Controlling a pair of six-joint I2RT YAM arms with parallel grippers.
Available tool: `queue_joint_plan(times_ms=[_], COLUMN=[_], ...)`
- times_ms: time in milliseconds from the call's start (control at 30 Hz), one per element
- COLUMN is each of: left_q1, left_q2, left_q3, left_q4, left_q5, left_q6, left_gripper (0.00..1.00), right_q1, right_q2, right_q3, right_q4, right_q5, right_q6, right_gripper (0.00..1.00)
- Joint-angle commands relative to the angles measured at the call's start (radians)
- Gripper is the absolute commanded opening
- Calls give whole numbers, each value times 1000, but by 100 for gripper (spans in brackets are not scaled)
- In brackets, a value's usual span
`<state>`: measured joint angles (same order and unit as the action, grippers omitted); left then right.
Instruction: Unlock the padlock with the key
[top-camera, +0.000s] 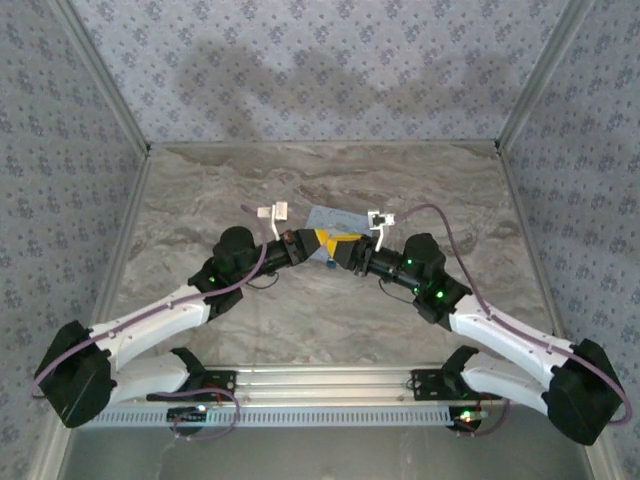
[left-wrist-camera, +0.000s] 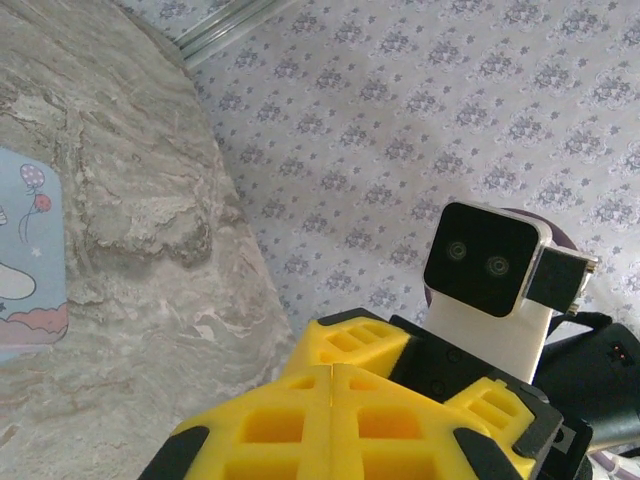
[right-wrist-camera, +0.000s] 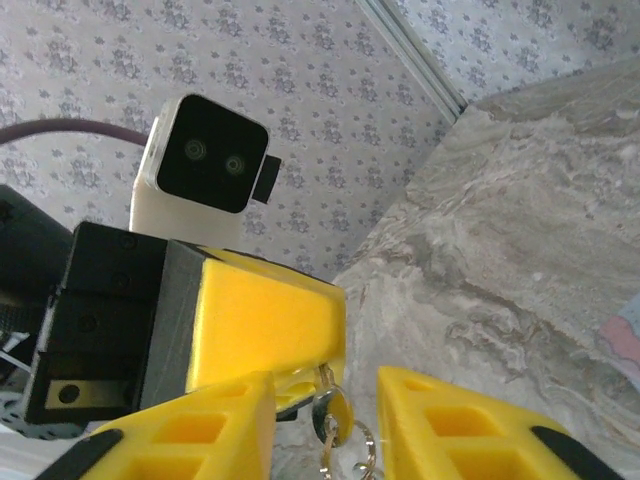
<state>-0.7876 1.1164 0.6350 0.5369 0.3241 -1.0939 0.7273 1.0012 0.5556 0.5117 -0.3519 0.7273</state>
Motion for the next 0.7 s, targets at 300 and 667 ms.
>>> queue_joint_plan(times_ms=[300,667], left_q1=[-7,-8], left_q2=[-66,-69], left_q3=[-23,-30], left_q4=[62,77], left_q5=[-46,-51], left_q6=[-5,-6], left_gripper=[0,0], right_q1=[9,14], right_q2=[23,45], right_q3=[9,21], right_q4=[81,105], right_q5=[-8,-24], right_q6=[37,44], right_gripper=[34,18])
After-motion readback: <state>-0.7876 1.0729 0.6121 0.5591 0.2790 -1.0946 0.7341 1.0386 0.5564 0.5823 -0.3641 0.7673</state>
